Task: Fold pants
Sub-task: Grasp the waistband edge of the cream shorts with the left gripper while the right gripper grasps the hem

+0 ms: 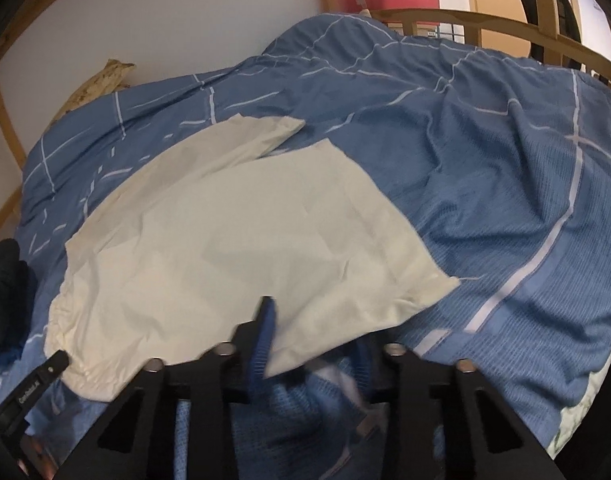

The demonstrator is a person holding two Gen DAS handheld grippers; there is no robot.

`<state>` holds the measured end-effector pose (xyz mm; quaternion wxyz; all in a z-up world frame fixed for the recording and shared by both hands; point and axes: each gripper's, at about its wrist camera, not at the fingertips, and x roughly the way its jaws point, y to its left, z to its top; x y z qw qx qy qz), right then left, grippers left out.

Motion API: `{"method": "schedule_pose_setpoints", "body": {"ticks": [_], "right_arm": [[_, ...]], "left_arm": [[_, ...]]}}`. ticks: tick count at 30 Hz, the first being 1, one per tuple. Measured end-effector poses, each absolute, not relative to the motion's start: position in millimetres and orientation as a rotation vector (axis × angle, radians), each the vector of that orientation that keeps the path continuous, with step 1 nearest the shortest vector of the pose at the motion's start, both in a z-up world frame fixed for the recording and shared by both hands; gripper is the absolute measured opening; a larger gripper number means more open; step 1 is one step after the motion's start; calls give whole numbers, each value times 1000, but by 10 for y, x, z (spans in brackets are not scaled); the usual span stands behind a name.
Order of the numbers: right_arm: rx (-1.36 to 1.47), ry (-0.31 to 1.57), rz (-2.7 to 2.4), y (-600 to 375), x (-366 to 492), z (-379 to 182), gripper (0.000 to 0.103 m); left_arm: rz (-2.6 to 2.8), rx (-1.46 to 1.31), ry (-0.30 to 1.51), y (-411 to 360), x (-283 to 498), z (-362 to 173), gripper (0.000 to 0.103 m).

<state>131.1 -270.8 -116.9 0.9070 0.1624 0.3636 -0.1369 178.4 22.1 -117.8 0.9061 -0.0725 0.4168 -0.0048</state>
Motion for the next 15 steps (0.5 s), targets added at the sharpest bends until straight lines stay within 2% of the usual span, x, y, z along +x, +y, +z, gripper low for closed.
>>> {"method": "schedule_pose_setpoints", "body": {"ticks": [1,5,15], "right_arm": [[333,741,-277,-2714,1298,-1139,12],[322,687,-247,-2707,1197,-976,6],[313,733,-239,-2767,1067,-1003,5]], "left_arm": [[-10,-142,849,206,1763,-1152,7],[-13,-131,831,193,1698,-1106,5],[15,-118,864,128,1567,-1084,5]]}}
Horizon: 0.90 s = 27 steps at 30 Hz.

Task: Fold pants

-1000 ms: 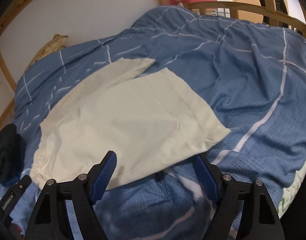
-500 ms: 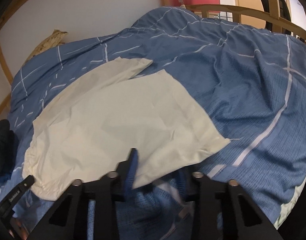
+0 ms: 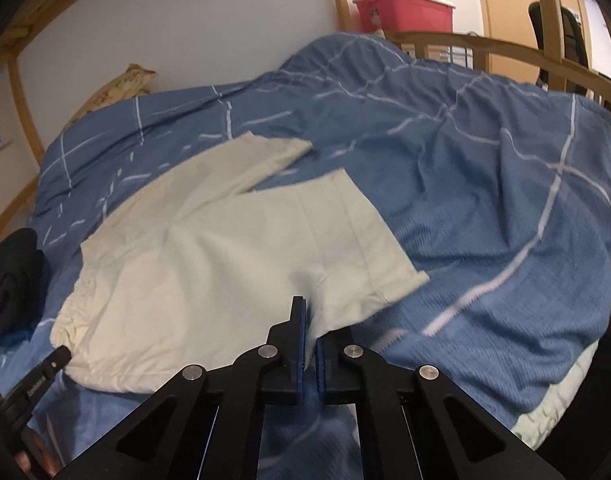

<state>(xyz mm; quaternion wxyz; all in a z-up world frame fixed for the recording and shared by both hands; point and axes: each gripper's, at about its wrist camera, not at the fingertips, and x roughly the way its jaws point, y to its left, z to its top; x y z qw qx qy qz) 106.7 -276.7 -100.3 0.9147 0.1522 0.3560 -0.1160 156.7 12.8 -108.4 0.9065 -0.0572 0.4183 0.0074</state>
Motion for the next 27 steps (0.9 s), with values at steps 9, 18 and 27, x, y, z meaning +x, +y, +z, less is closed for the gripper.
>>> {"method": "schedule_pose_setpoints", "body": {"ticks": [9,18,27], "right_arm": [[285,632,-171,-2866,1422,-427,5],[207,562,-109,-2837,2446,285,5],[158,661,-96,-2760,3599,260,5]], "left_arm": [[32,-59,771,9,1933,-433,4],[42,-99,847,50,2797,-13,4],[75,-91,960,89,3547,-155,5]]}}
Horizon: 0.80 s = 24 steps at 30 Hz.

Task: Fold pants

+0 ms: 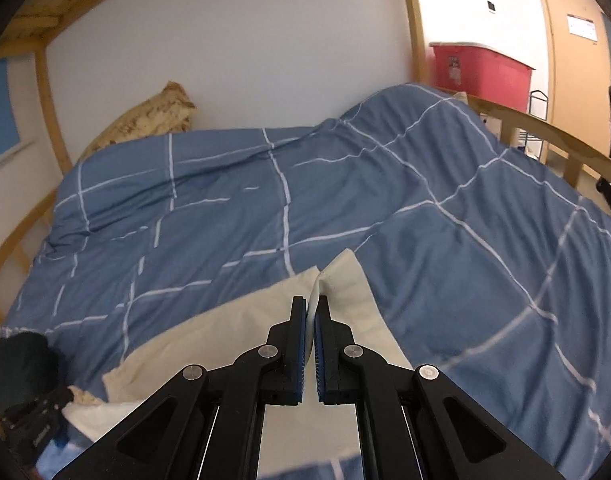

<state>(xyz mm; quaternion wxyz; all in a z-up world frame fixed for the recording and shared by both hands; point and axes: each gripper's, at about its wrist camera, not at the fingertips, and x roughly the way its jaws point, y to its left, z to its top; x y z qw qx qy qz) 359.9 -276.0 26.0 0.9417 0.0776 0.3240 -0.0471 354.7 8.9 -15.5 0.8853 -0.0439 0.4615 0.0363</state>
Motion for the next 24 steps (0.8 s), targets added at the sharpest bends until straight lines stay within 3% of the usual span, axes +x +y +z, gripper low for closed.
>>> {"method": "schedule_pose_setpoints", "body": {"ticks": [15,16,19,21,23,24], "right_arm": [[10,799,-105,-2418,5036,-510,5],[-6,804,-109,-2393,5081,-559,5],[-26,825,-125,-2353,5192,-674,5],[-25,837,-139,-2352,5237,-727,7],[-21,865,-118,-2343,5287,-764,30],[-32,871,-120,-2324,5297,-769,56]], "left_arm": [[135,-72,1059,310,4355,-782,9],[144,-73,1060,333,4382,-796,12],[168,-69,1048,400,4460,-803,41],[183,-48,1031,420,4474,-772,48],[189,-23,1017,413,4461,-724,54],[197,-2,1001,405,4440,-685,56]]}}
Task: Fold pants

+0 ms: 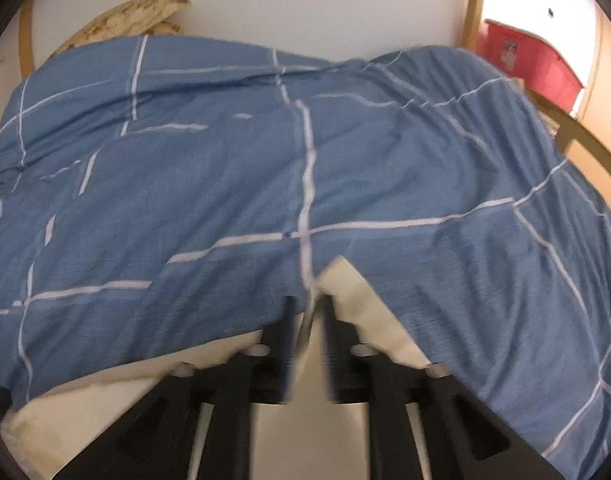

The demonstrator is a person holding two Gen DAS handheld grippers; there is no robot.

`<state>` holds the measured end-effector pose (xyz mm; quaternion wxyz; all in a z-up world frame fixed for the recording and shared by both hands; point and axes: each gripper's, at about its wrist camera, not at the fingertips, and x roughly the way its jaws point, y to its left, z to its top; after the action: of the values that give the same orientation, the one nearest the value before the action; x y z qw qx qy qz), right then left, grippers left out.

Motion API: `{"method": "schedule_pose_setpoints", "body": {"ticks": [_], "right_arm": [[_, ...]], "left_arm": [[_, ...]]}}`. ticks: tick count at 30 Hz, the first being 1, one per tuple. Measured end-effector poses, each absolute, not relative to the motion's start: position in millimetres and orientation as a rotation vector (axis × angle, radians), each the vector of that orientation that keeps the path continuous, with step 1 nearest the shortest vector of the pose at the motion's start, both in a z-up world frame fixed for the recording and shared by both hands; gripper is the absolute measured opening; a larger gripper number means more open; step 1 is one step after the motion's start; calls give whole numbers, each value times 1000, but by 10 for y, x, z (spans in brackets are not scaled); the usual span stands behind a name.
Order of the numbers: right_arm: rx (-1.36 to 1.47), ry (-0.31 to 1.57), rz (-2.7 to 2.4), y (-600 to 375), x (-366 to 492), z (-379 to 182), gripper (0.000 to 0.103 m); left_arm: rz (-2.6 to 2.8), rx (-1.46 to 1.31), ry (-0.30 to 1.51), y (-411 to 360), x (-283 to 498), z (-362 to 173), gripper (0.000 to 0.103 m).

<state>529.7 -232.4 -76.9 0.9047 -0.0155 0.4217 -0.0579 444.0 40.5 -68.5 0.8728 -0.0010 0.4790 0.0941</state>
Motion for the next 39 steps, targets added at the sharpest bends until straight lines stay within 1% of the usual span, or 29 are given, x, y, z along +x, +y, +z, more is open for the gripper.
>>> {"method": "schedule_pose_setpoints", "body": {"ticks": [1,3,4,5,9,12,13,15,21,25,28,32,36,39], "right_arm": [[-52,854,-133,-2302,5279,-750,65],[-112,804,-169,-2258,5201,-670,65],[-129,793,-174,-2257,5166,-631,65],[-140,778,-174,-2252,5119,-580,65],[-173,696,-130,-2278,4755,-302,65],[-172,612,-87,-2373,4292,-170,65],[-164,586,-80,-2423,4122,-158,67],[-126,560,-79,-2542,3854,-180,71],[6,594,-115,-2923,3328,-428,71],[68,603,-129,-2970,3045,-571,72],[109,581,-137,-2896,2908,-623,72],[169,577,-61,-2770,3003,-570,72],[140,624,20,-2532,3373,-445,72],[113,696,64,-2357,3748,-373,71]], "left_arm": [[217,23,973,400,4408,-636,57],[273,86,904,403,4352,-528,60],[304,128,861,380,4301,-466,67],[321,163,824,363,4232,-410,69],[274,186,768,303,3869,-303,70],[208,182,738,165,3598,-297,71],[188,179,732,125,3532,-312,71],[157,172,722,20,3360,-362,71],[118,151,725,-160,3042,-600,71],[84,189,634,-159,2771,-675,71],[-1,218,618,-132,2851,-645,71],[-113,266,611,-129,3281,-502,71],[-158,249,661,-88,3749,-370,66],[-248,233,694,-130,3980,-301,64]]}}
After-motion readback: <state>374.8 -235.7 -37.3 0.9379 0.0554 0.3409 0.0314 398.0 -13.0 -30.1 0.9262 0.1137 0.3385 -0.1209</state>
